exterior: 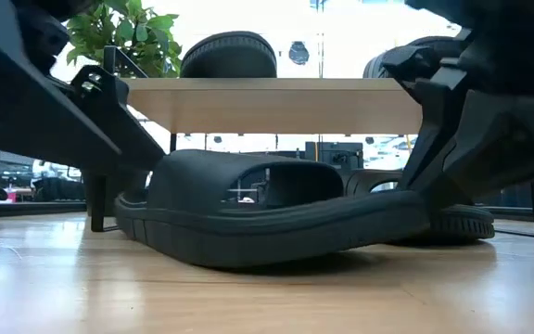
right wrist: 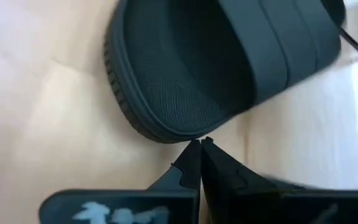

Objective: Pick and place slides into the shelf
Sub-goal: Put the black slipper under the shelf

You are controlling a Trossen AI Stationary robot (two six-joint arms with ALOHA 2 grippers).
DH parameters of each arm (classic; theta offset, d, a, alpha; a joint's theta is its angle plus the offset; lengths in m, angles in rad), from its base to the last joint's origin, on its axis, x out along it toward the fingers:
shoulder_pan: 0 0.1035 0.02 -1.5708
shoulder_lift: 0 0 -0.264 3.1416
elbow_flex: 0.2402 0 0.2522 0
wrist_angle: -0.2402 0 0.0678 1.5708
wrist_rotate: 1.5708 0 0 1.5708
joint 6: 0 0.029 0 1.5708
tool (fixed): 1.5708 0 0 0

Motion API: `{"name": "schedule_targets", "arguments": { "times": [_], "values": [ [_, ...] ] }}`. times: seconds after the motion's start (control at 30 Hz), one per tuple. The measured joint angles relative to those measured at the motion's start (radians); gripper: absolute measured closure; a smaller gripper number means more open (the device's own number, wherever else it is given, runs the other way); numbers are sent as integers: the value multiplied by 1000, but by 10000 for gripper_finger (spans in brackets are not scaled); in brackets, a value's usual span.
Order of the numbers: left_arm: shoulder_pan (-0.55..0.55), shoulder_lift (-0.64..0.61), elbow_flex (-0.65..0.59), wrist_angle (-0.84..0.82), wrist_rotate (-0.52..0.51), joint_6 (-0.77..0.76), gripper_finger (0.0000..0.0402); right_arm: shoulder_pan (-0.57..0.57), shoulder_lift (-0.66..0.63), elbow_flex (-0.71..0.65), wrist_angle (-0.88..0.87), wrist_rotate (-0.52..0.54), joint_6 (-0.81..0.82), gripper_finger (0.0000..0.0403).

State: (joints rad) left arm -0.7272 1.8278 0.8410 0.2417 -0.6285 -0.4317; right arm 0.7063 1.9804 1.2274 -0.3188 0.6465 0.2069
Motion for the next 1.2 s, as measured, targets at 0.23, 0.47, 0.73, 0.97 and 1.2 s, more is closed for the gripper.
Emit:
{"name": "schedule_targets", "arguments": {
  "times": [0.23, 0.47, 0.73, 0.97, 1.2],
  "values": [
    [24, 0, 0, -1, -37, -16, 25, 0, 0, 0, 75, -75, -54, 403],
    [80, 0, 0, -5, -47, -17, 25, 0, 0, 0, 87, -78, -70, 403],
    [135, 0, 0, -4, -53, -19, 25, 0, 0, -1, 180, -145, -130, 403],
    [151, 0, 0, -4, -53, -13, 25, -5, 0, -1, 170, -97, -144, 403],
    [120, 0, 0, -5, -44, 11, 25, 15, -6, -1, 118, 24, -141, 403]
  ]
}}
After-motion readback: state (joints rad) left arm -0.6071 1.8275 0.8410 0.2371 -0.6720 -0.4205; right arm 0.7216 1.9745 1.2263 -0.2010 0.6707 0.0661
